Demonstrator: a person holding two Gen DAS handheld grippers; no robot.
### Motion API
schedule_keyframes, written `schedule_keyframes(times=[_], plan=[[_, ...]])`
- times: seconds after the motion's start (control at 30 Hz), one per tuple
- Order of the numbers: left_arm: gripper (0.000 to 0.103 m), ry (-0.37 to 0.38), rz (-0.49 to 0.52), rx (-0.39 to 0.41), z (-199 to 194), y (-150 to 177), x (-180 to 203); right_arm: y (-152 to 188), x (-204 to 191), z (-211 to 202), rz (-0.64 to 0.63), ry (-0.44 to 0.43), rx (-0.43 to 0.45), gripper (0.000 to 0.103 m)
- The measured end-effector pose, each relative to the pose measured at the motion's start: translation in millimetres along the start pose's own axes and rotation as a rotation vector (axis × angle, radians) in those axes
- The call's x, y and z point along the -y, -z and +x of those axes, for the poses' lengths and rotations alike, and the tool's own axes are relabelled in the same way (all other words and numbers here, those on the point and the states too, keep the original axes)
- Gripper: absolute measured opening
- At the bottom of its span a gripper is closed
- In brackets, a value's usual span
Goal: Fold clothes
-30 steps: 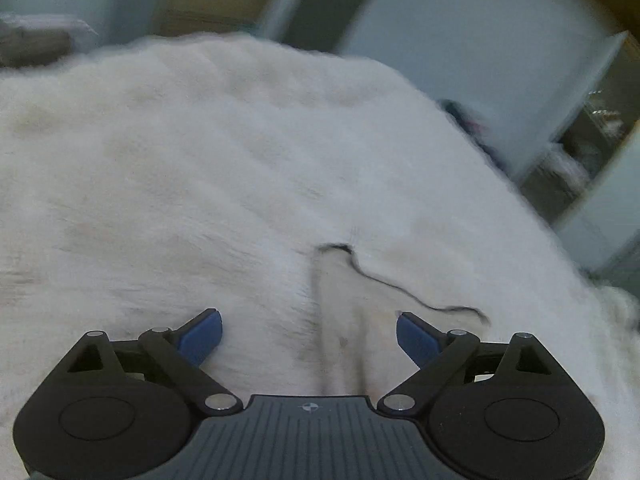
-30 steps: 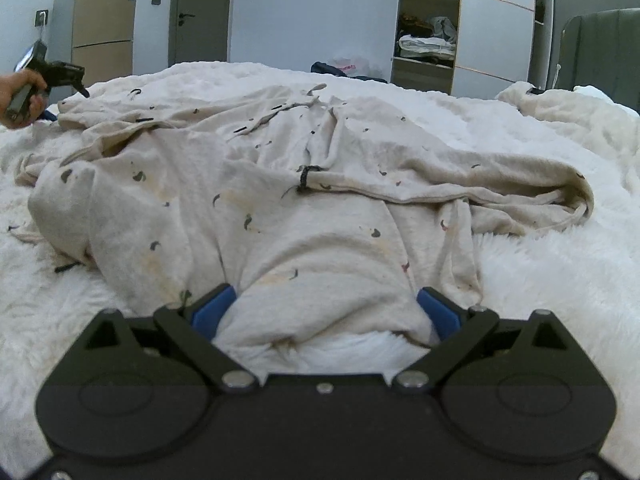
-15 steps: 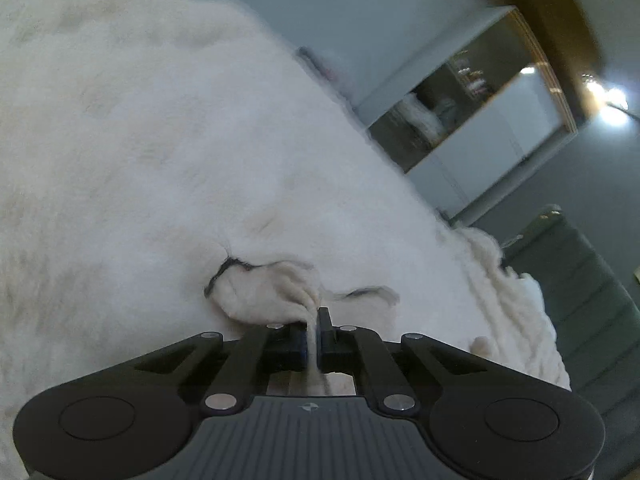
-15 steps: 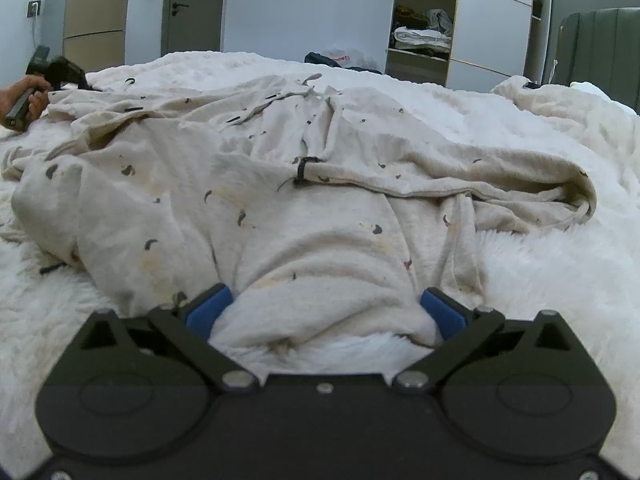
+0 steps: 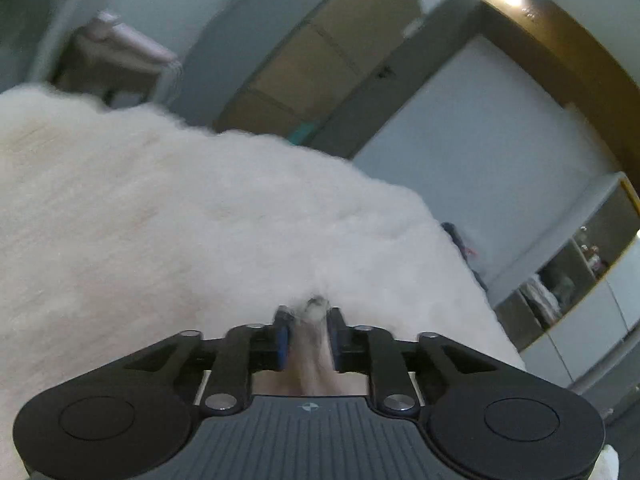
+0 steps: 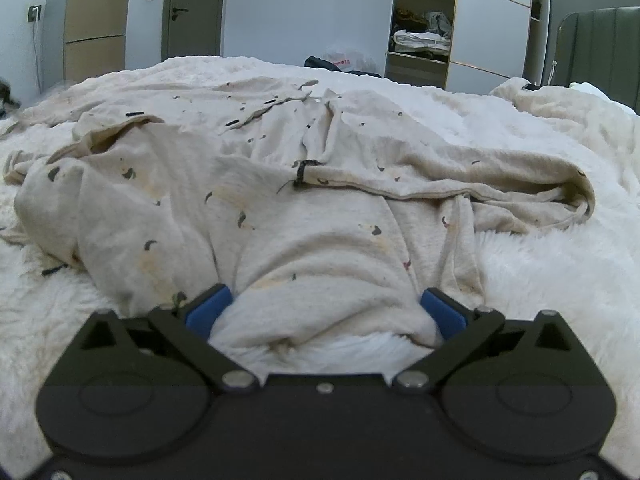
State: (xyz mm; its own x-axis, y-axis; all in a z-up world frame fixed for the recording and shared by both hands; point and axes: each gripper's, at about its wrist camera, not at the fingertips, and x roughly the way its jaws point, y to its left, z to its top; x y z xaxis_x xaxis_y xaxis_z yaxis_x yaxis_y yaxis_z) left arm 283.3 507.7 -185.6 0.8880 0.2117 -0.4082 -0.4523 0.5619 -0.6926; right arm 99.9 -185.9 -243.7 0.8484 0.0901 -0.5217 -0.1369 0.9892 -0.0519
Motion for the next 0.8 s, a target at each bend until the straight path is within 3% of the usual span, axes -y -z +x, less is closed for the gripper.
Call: schedule_keyframes(times=[0.03, 0.1, 0.2, 0.33, 0.43, 0.5, 0.53, 0.57, 0.7, 0.77, 0.8], plan=[[0.061, 0.000, -0.044, 0.025, -6, 3, -6, 0, 0, 0, -0.001, 0.001, 0.002, 0.102], [0.061, 0.013, -0.098, 0.035, -16, 11, -21, 0, 0, -1, -0.002, 0.003, 0.003, 0.102], [0.061, 0.004, -0.091, -0.025, -21, 10, -37, 0, 0, 0, -0.002, 0.003, 0.003, 0.102], [0.070, -0.003, -0.043, -0.048, -9, 2, -30, 0, -1, 0, -0.003, 0.004, 0.003, 0.102], [0.070, -0.033, 0.043, -0.023, 13, -28, -10, 0, -1, -1, -0.003, 0.004, 0.000, 0.102], [0.069, 0.000, 0.147, -0.082, 44, -58, 15, 0, -2, -2, -0.006, 0.009, 0.000, 0.102], [0.069, 0.006, 0.168, -0.100, 41, -65, 16, 0, -2, -2, -0.008, 0.010, 0.000, 0.102], [0.069, 0.006, 0.257, -0.158, 56, -73, 32, 0, -2, -1, -0.009, 0.012, 0.000, 0.102], [0.067, -0.082, 0.578, -0.336, 112, -52, 81, 0, -4, 0, -0.013, 0.019, -0.003, 0.103], [0.054, -0.118, 0.614, -0.402, 125, -39, 83, 0, -4, 0, -0.014, 0.021, -0.003, 0.103], [0.029, -0.141, 0.619, -0.435, 128, -29, 79, 0, -4, 0, -0.014, 0.021, -0.003, 0.103]])
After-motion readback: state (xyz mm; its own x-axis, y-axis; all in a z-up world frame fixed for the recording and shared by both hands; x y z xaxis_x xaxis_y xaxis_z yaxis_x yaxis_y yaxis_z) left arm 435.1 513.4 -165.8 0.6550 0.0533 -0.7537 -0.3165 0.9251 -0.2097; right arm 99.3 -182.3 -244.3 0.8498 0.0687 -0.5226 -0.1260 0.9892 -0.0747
